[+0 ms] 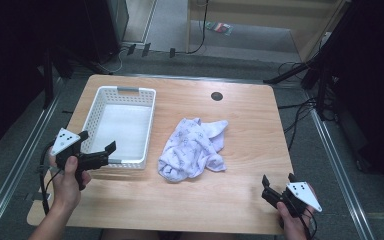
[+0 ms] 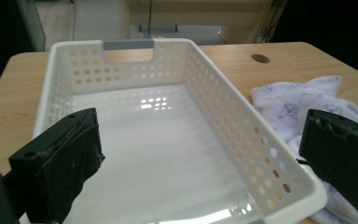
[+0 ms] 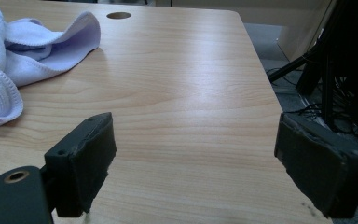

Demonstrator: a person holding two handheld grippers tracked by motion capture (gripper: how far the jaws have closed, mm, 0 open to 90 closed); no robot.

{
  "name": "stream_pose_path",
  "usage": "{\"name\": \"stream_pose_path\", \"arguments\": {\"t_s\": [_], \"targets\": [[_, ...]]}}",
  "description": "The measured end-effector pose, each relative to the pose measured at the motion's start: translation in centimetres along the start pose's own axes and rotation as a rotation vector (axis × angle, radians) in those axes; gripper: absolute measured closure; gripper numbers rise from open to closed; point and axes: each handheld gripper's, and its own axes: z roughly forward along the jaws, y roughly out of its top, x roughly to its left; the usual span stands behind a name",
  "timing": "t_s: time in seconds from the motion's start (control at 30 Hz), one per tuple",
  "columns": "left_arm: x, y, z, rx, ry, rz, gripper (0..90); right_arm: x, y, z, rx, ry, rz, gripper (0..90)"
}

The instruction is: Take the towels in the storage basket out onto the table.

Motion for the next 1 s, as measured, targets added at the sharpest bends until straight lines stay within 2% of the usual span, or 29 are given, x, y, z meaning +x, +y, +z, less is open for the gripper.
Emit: {"name": "stream_pose_path", "arguments": {"t_s": [0.07,0.5,0.67,1.0], "targets": [[0.6,-0.4,-0.3,-0.006,0.024,0.002,0.0,0.0,0.0,0.0,0.000,0.000,0.001,12.7],[3.8,-2.8,-2.6,-0.031,0.100,-0.022,0.0,0.0,0.0,0.0,0.002,-0.005,-0.001,12.8],[4.7,-3.8,-3.0,-0.027,0.119,-0.032,0.0,0.0,0.0,0.0,0.003,-0.006,-0.002,12.8],[6.6,-6.9,-3.6,0.003,0.174,-0.036,0.0,0.1,0.0,0.0,0.004,-0.010,-0.004,12.8]]}}
